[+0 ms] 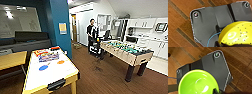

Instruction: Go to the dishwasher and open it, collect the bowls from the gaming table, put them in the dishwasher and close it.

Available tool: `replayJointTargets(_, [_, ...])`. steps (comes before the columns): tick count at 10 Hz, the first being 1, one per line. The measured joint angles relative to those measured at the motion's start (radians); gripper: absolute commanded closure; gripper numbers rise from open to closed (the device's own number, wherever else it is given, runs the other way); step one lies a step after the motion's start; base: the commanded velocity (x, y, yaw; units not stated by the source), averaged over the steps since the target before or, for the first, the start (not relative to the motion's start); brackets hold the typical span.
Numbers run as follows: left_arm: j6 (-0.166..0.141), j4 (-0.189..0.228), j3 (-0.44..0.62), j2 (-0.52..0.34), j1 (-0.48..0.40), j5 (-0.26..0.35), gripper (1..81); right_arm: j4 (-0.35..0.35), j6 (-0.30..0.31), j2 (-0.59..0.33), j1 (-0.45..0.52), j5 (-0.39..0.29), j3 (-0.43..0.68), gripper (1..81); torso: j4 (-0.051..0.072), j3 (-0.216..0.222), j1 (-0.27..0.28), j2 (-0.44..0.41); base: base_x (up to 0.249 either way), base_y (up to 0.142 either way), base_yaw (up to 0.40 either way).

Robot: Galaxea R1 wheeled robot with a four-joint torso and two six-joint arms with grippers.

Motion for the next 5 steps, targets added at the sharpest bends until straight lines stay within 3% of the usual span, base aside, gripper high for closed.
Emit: replayJointTargets(5, [0.0, 0.001, 0.0, 0.0, -0.003, -0.001, 81.1, 0.0, 0.0, 0.004, 0.005, -0.001, -0.014, 81.1, 0.0, 0.0, 0.0, 0.0, 0.0, -0.3, 0.0])
